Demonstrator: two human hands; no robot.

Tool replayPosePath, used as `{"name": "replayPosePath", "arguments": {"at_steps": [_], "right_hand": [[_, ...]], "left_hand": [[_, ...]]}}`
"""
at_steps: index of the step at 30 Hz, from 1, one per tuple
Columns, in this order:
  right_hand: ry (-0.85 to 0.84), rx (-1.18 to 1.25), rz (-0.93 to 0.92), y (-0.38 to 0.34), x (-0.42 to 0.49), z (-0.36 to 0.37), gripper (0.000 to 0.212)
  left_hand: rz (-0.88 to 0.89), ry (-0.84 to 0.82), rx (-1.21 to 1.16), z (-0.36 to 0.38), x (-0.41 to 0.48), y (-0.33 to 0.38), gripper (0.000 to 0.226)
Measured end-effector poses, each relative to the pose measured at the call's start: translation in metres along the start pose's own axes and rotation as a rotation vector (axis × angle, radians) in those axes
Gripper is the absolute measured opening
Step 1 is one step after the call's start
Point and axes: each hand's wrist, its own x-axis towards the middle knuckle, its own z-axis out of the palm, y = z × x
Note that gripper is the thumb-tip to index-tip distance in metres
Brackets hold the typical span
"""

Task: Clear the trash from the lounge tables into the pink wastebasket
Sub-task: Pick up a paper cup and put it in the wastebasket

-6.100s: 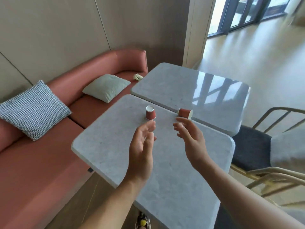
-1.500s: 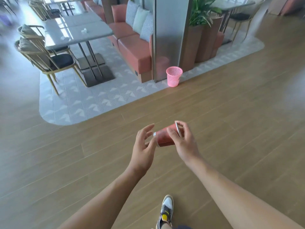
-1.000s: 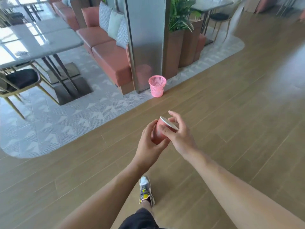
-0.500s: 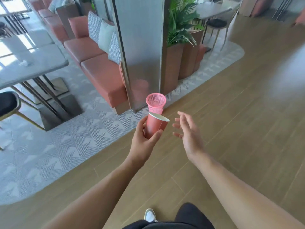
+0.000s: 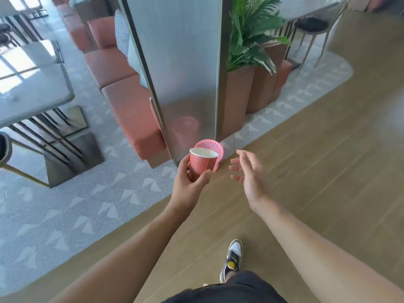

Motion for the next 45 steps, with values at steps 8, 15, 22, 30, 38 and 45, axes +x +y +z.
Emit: {"name": "replayPosePath", "arguments": {"at_steps": [8, 15, 22, 30, 38, 45], "right_hand": [[-0.058, -0.028, 0.006, -0.034, 0.16, -0.014, 0.049], [-0.035, -0.089, 0.05, -0.031, 0.257, -0.002, 0.048], [0.04, -0.13, 0.074, -0.024, 0.358, 0.023, 0.045], [0.091, -0.119, 0.152, -0.004, 0.457, 0.047, 0.054], [0.045, -0.121, 0.298, 0.117, 0.542, 0.035, 0.059], [0.067, -0.136, 0.357, 0.261, 0.603, 0.021, 0.042]], "left_hand": [[-0.06, 0.063, -0.013, 0.053, 0.127, 0.025, 0.088], [-0.071, 0.07, 0.018, 0.067, 0.228, 0.021, 0.079], [-0.086, -0.051, 0.036, 0.071, 0.355, 0.0, 0.08], [-0.132, -0.119, 0.119, 0.078, 0.478, -0.026, 0.062], [-0.322, -0.073, 0.156, 0.111, 0.537, -0.151, 0.065], [-0.433, -0.008, 0.213, 0.136, 0.579, -0.3, 0.073]]}}
